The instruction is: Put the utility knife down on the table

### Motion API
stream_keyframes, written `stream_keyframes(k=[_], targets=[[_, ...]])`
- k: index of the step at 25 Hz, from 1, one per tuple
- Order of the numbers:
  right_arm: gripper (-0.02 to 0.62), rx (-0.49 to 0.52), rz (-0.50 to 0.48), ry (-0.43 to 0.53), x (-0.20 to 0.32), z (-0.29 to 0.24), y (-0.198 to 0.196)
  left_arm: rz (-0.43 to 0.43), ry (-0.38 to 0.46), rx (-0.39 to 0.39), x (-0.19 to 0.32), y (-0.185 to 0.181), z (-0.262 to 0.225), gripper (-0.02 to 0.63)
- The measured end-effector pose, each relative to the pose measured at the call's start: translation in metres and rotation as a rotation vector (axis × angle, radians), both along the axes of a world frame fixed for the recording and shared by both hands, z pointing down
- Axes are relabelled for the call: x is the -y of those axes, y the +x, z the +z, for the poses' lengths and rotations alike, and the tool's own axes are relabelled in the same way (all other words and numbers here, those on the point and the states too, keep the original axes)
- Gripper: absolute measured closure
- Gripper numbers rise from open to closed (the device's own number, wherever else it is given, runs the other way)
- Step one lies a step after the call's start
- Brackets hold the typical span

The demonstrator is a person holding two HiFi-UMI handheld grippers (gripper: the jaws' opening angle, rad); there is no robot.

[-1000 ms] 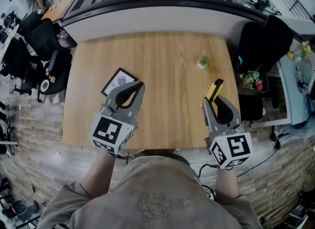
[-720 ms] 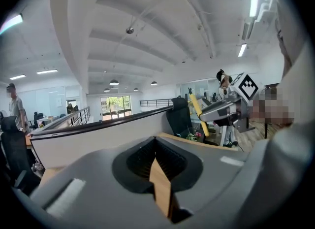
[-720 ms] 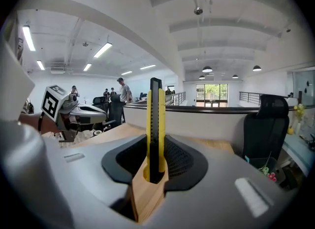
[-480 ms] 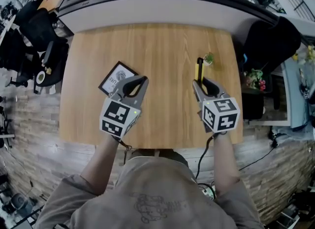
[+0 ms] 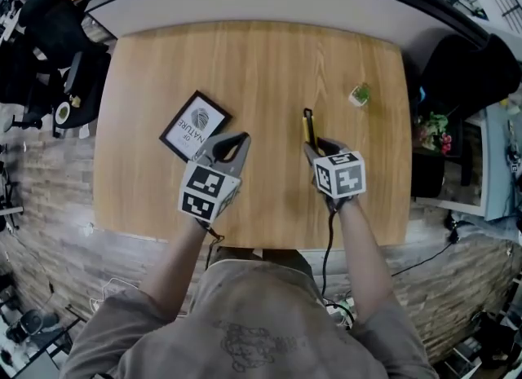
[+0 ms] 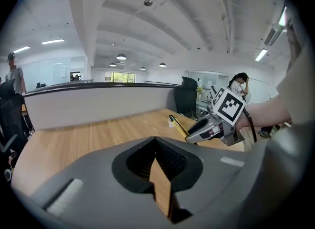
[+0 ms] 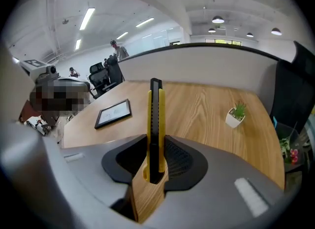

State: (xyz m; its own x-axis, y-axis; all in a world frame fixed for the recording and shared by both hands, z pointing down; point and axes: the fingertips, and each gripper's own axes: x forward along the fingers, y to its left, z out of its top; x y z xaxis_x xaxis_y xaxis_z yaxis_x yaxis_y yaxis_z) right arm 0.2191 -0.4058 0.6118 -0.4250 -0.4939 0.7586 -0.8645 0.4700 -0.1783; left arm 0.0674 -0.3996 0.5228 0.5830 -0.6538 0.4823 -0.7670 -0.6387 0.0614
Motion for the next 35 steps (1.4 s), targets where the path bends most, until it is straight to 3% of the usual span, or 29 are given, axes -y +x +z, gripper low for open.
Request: stream_keyframes(k=[11, 17, 23, 29, 35], targets=[[0.476, -0.069, -0.009, -0.188, -0.013, 0.101, -0.011, 0.041, -0.137, 0.051, -0.018, -0.008, 0.065, 0.606], [0.472, -0.109, 0.006, -0.205, -0.017, 0.116, -0.011, 0.078, -0.158, 0.07, -0.032, -0.002, 0.078, 0.606], [0.471, -0.134, 0.006, -0.184, -0.019, 0.115, -0.011, 0.076, -0.127, 0.065, -0.031, -0.006, 0.068, 0.606], [0.472, -0.076, 0.054, -0.058, -0.011, 0.047, -0.006, 0.066, -0.053, 0.04, -0.026, -0.013, 0.024, 0.606], [0.474, 0.026, 0.03, 0.189, -0.012, -0.083, -0.01, 0.069, 0.084, 0.012, -0.022, -0.015, -0.053, 0.606]])
